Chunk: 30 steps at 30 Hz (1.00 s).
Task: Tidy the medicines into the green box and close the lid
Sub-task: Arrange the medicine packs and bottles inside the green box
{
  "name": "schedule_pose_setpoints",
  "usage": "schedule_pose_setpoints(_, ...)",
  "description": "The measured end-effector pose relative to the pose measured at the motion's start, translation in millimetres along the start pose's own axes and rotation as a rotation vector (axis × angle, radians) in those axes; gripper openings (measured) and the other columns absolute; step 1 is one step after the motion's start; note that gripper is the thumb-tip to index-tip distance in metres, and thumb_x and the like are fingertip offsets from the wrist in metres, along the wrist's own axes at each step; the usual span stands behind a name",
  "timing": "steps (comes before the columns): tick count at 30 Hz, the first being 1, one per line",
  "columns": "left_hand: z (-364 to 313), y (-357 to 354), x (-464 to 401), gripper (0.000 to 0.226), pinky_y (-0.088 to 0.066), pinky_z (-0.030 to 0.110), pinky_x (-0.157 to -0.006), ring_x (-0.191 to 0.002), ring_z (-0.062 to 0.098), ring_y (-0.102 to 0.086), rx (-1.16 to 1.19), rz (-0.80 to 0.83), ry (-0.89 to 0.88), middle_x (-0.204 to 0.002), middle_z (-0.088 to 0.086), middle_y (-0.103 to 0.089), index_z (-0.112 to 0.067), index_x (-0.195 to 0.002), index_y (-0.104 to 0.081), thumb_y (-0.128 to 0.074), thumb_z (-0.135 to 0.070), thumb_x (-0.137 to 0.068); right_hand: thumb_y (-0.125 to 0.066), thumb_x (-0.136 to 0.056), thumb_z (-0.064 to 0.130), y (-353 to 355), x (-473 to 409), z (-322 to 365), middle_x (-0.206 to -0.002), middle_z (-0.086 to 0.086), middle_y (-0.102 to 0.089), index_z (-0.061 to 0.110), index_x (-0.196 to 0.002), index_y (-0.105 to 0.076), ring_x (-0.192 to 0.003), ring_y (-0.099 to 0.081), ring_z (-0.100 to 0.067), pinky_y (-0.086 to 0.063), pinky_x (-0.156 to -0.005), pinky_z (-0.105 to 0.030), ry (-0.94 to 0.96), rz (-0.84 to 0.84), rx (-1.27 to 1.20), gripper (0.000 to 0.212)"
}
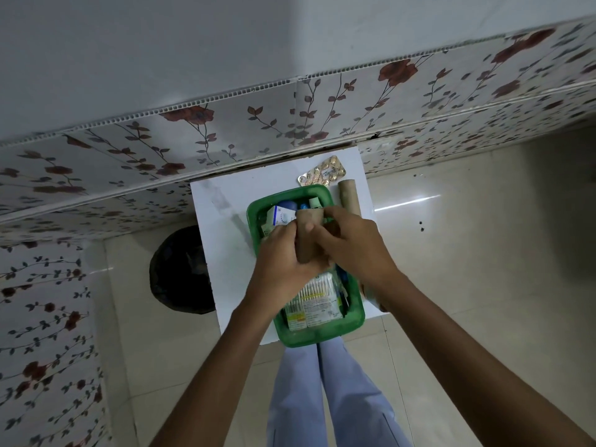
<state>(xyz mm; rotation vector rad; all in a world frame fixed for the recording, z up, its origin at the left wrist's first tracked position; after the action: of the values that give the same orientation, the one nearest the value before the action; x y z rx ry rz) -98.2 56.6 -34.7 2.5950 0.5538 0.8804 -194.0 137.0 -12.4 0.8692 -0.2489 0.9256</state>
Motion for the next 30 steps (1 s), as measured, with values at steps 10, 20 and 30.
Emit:
schedule_pose_setpoints(10,21.1,15.6,-43.3,0.055,-0.052,0.035,-0.077,-0.095,0.032,-0.062,-0.945,-0.068,-0.278,-0.099,0.013,-0.070,-0.006,-0.110,-0.065,-0.081,-0.006,-0.057,-0.049,-0.088,0.041,10.7,-12.8,-4.1,-0.097,-0.017,-0.068,0.011,-0.113,-0.053,-0.083,-0.063,-0.037,-0.048,-0.070,-0.036,0.071,-0.190,0.346,0.038)
schedule_pose_setpoints(20,9.1,25.6,-3.8,0.038,-0.035,0.029,-0.061,-0.088,0.030,-0.060,-0.561,-0.326,0.043,-0.099,0.017,-0.064,-0.004,-0.104,-0.059,-0.060,-0.035,-0.083,-0.052,-0.087,0.039,16.6,1.6,-4.4,-0.097,-0.013,-0.071,0.018,-0.118,-0.053,-0.084,-0.065,-0.032,-0.050,-0.072,-0.033,0.108,-0.168,0.268,0.037)
schedule_pose_setpoints(30,17.6,24.2,19.9,0.041,-0.049,0.035,-0.059,-0.082,0.030,-0.066,-0.254,-0.569,0.123,-0.092,0.018,-0.067,-0.005,-0.102,-0.053,-0.068,-0.035,-0.078,-0.050,-0.089,0.037,3.0,-10.1,2.9,-0.093,-0.014,-0.068,0.012,-0.109,-0.055,-0.072,-0.054,-0.025,-0.038,-0.062,-0.027,0.120,-0.165,0.303,0.033)
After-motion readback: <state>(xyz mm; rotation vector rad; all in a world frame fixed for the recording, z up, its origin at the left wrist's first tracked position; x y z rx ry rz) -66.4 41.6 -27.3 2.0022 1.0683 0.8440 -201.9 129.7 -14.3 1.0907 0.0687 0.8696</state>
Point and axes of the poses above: each hand's wrist, its own x-axis away from the middle knuckle, its own y-axis out of the back of the hand, z = x × y, the point moved 1 cm from there along -x, towards the middle knuckle
